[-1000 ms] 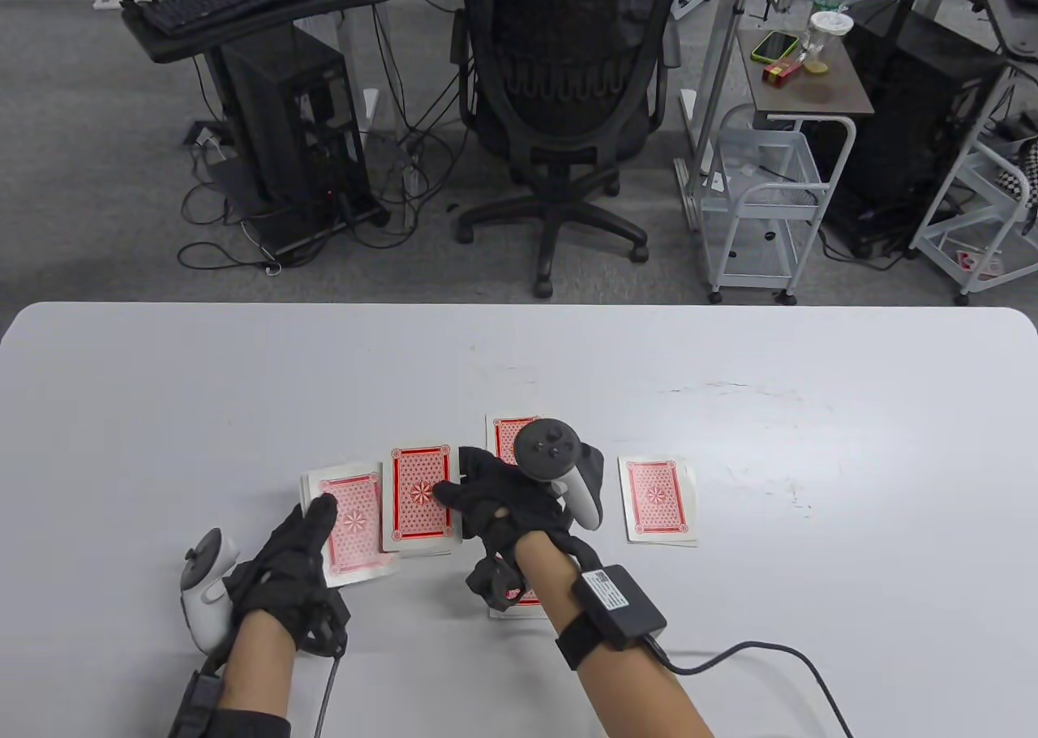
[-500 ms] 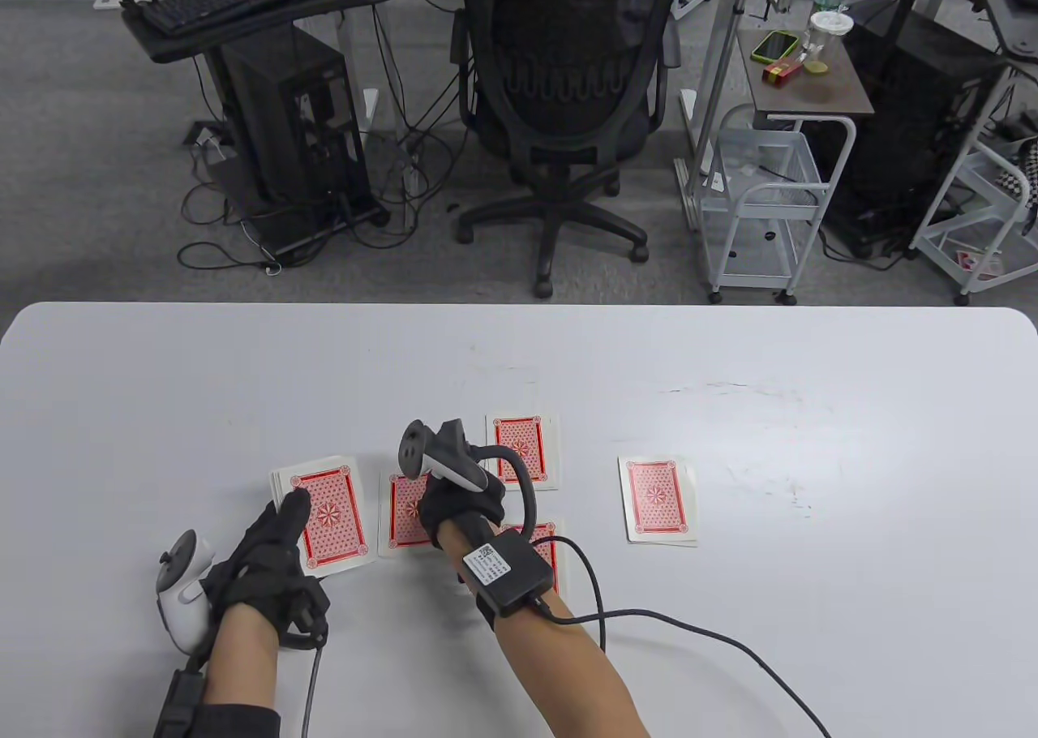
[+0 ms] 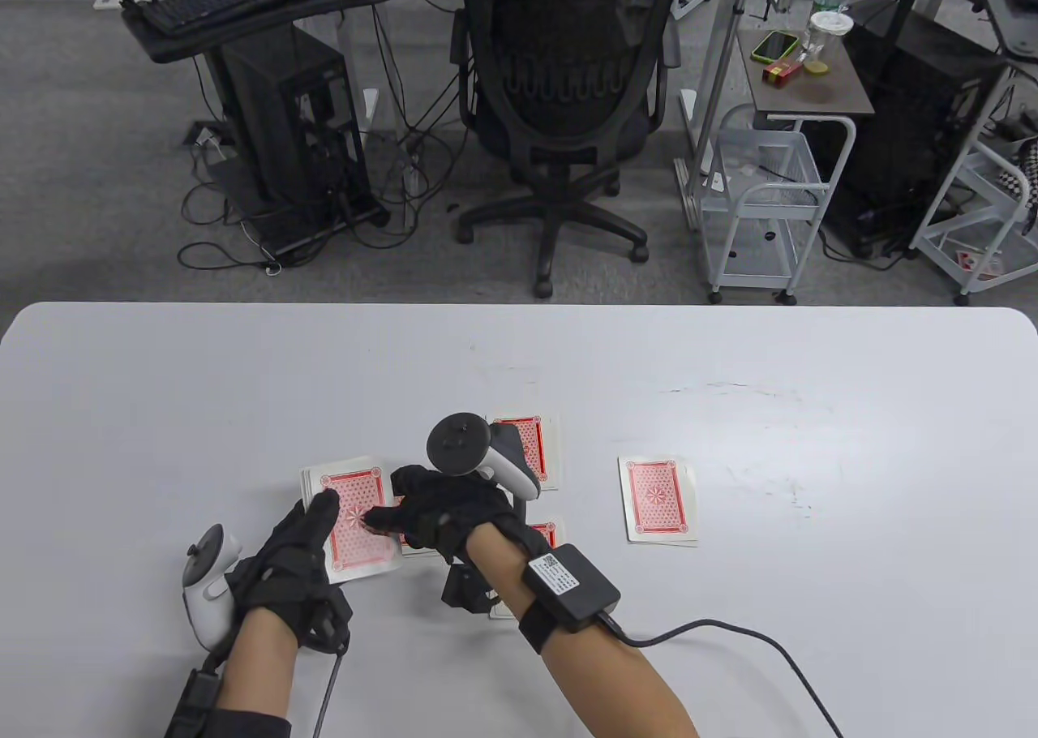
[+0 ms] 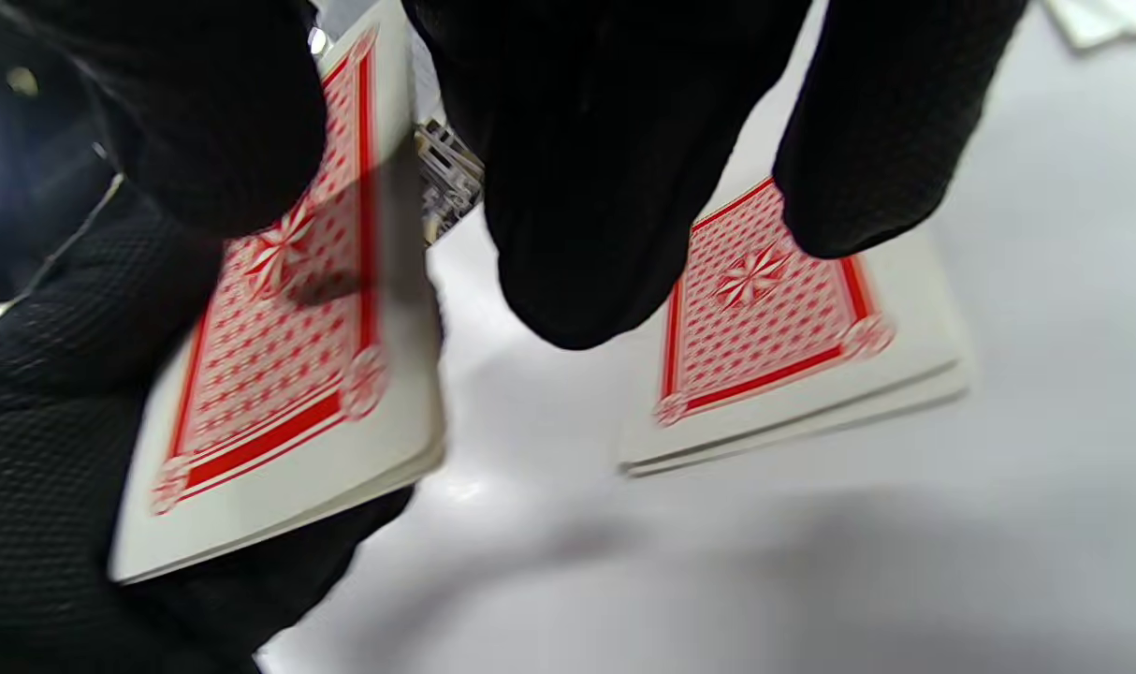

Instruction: Four-player card dealing with fan arrangement

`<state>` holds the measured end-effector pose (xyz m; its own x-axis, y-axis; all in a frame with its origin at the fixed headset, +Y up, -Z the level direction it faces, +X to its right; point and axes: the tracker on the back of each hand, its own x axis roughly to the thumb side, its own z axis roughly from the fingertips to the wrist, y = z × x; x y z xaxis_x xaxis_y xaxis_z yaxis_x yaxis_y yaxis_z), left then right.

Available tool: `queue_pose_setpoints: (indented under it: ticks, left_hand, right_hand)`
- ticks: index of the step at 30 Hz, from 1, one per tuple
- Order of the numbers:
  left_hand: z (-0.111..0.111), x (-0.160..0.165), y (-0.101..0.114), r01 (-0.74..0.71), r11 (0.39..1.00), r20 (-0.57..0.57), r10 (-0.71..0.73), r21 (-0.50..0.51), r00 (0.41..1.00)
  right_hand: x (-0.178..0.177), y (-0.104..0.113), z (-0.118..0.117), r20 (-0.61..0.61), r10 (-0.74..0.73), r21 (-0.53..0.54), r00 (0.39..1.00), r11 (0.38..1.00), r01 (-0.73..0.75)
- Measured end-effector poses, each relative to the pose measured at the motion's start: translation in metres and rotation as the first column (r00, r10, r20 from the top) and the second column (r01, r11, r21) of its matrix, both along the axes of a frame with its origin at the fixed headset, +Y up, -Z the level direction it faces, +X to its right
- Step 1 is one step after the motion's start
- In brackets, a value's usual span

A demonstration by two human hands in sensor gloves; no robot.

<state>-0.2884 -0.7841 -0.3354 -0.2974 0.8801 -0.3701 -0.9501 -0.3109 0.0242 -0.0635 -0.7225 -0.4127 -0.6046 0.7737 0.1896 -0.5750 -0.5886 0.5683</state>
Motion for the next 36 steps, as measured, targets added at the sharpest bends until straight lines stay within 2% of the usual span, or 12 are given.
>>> queue_pose_setpoints:
  ticks: [3,7,12,16,19,24,28,30,33,34,36]
  left_hand:
    - [0.003,0.006,0.001,-0.001,1.0,-0.002,0.001,0.004,1.0]
    - [0.002,0.013,0.001,-0.019,0.999,0.051,0.018,0.031,0.999]
    - [0.001,0.015,0.003,-0.074,0.996,0.077,0.069,0.054,0.995]
    - [0.002,0.006,-0.001,-0.048,0.999,0.019,0.047,0.02,0.999]
    - [0.001,0.0,-0.004,-0.045,0.999,-0.015,0.045,0.003,0.999]
    - [-0.002,-0.005,-0.007,-0.045,0.999,-0.031,0.045,-0.007,0.999]
    - [-0.004,-0.008,-0.007,-0.038,0.999,-0.035,0.038,-0.008,0.999]
    - [-0.005,-0.009,-0.008,-0.037,0.999,-0.038,0.037,-0.01,0.999]
    - [-0.005,-0.01,-0.008,-0.029,0.999,-0.039,0.028,-0.015,0.999]
    - [-0.004,-0.01,-0.007,-0.025,1.0,-0.038,0.025,-0.015,0.999]
    - [-0.004,-0.01,-0.008,-0.024,1.0,-0.042,0.024,-0.015,0.999]
  right_hand:
    - [0.014,-0.002,0.003,0.093,-0.063,0.061,0.994,0.996,0.057]
    - [0.029,-0.003,-0.001,0.098,-0.138,0.061,0.986,0.989,0.132]
    - [0.047,-0.001,-0.012,0.085,-0.211,-0.054,0.974,0.975,0.216]
    - [0.072,0.013,-0.035,0.196,-0.115,0.009,0.974,0.993,0.116]
    - [0.092,0.021,-0.059,0.305,0.006,0.051,0.952,0.998,-0.023]
    - [0.111,0.013,-0.097,0.457,0.258,0.019,0.851,0.954,-0.299]
    - [0.113,-0.008,-0.113,0.494,0.424,-0.038,0.759,0.883,-0.468]
    - [0.111,-0.021,-0.119,0.492,0.518,-0.049,0.699,0.819,-0.572]
    - [0.106,-0.035,-0.122,0.455,0.658,-0.019,0.601,0.681,-0.732]
    - [0.106,-0.037,-0.123,0.439,0.684,-0.019,0.583,0.656,-0.755]
    - [0.106,-0.032,-0.12,0.456,0.666,0.012,0.59,0.658,-0.753]
